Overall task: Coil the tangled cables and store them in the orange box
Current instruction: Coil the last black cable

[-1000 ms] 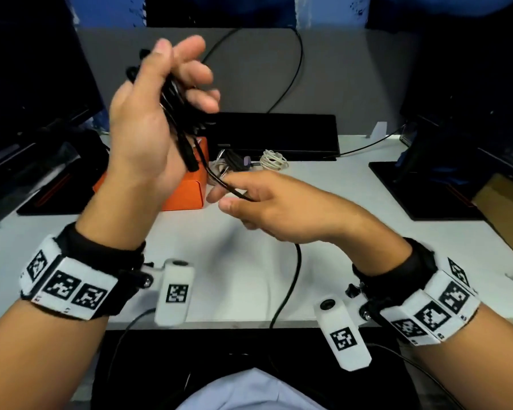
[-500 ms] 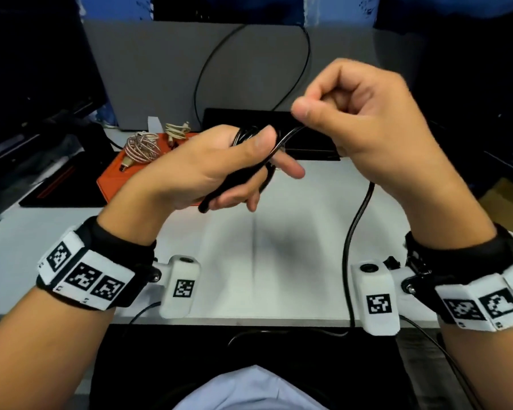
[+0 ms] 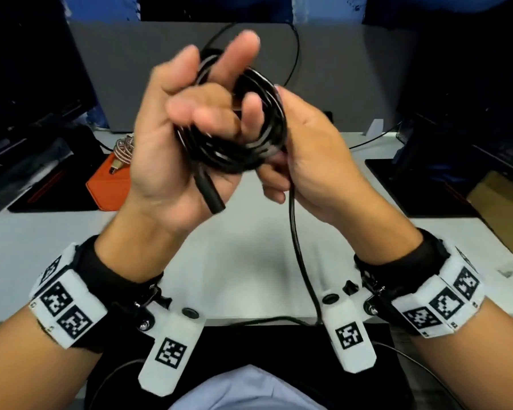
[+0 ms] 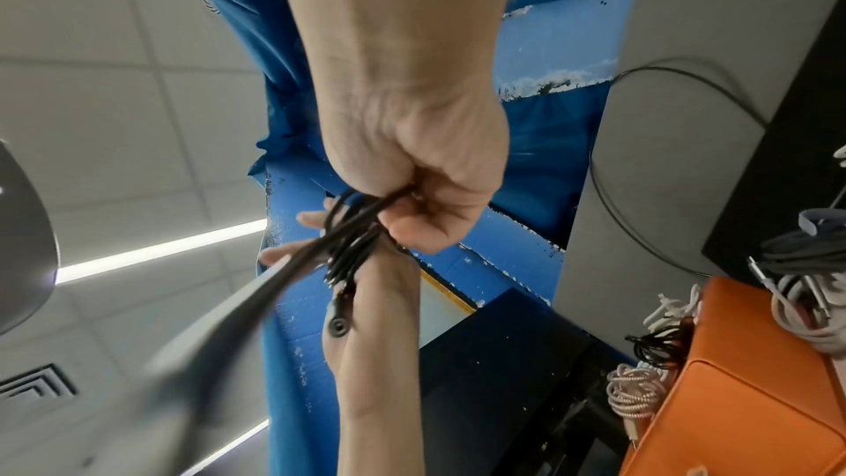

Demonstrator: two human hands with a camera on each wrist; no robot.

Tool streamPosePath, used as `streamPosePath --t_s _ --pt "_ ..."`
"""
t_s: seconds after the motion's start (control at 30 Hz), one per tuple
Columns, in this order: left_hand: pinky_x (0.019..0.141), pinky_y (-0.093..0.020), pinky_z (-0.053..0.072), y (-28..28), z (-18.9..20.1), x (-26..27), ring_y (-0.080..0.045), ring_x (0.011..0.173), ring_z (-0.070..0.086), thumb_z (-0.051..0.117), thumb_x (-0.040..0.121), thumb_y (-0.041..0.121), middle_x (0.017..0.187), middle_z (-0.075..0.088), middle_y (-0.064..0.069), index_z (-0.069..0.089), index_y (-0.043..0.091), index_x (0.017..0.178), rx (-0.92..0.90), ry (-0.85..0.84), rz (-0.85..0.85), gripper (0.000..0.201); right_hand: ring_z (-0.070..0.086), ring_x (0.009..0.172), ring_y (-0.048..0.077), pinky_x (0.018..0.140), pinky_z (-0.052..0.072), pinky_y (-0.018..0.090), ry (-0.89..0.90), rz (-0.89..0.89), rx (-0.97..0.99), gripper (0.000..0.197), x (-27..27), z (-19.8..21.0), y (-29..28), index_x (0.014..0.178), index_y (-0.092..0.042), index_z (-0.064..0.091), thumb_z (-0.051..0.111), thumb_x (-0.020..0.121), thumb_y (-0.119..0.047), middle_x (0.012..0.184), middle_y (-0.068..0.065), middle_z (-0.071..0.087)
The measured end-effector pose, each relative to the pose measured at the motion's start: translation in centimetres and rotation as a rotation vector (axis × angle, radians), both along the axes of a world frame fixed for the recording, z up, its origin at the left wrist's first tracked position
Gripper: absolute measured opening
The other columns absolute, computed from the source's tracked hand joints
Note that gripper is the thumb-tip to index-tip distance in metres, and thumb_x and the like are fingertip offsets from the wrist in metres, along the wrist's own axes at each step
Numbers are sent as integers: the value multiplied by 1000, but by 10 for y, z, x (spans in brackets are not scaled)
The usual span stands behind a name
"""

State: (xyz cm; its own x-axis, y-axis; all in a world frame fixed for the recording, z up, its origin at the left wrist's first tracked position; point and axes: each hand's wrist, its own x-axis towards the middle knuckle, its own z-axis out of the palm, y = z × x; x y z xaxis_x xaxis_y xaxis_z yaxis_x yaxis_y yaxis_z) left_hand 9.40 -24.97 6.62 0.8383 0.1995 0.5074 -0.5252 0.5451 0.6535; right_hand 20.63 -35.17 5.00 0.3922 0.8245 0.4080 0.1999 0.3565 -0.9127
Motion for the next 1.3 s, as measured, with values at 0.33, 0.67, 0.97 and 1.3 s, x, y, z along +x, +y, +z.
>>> streamPosePath --t_s 0.33,0.67,0.97,1.3 --pt "66 -29 56 30 5 5 -26 62 72 45 108 17 60 70 -6 65 1 115 612 174 982 27 22 50 10 44 27 23 -238 270 -414 28 -2 -8 -4 122 -6 65 48 110 -25 61 -8 29" --pt "64 -28 53 33 -8 1 -27 41 50 47 98 64 38 44 -5 72 -2 90 1123 376 321 71 36 45 -1 49 31 9 -351 -128 4 17 22 23 -23 83 -9 59 70 96 -9 52 -5 46" --pt "65 -26 55 14 -32 14 -3 32 52 58 98 22 40 53 14 68 8 86 438 120 -290 21 57 67 14 66 48 25 -202 -260 152 45 12 3 2 83 -6 63 37 113 -26 69 5 61" --pt "60 -27 50 14 -2 4 -10 29 43 45 104 18 36 41 6 62 1 85 141 -90 -57 31 25 46 9 44 21 21 -201 -163 -153 36 19 -2 4 92 -1 49 43 112 -31 60 -4 34"
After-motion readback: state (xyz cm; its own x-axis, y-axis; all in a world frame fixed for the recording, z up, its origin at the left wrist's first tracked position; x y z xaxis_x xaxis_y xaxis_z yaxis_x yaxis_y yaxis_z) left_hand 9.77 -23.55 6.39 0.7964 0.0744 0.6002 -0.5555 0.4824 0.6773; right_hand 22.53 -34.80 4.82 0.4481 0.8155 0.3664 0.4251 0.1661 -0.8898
